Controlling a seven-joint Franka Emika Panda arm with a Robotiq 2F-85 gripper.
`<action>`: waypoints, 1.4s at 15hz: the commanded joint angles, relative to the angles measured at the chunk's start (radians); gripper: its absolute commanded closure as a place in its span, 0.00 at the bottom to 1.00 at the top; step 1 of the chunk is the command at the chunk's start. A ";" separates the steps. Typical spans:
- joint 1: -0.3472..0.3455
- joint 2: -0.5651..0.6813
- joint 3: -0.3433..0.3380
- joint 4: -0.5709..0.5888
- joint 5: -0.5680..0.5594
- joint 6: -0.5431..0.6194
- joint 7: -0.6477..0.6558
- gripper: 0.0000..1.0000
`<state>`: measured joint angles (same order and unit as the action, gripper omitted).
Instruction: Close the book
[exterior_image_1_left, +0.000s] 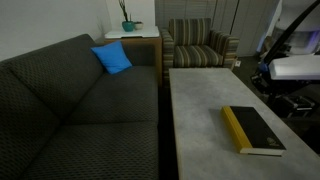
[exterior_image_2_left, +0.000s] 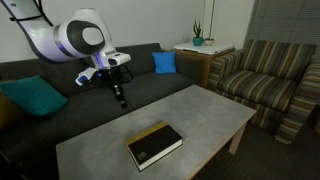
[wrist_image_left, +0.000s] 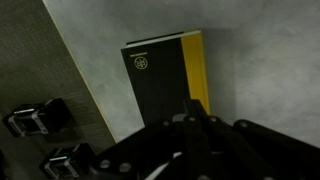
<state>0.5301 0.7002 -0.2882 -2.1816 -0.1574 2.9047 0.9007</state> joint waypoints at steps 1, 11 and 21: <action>-0.054 -0.157 0.059 -0.103 -0.026 0.004 -0.195 0.73; -0.207 -0.380 0.334 -0.116 0.017 -0.217 -0.716 0.13; -0.252 -0.433 0.405 -0.086 -0.093 -0.434 -0.888 0.00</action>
<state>0.3014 0.2671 0.0932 -2.2690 -0.2427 2.4736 0.0063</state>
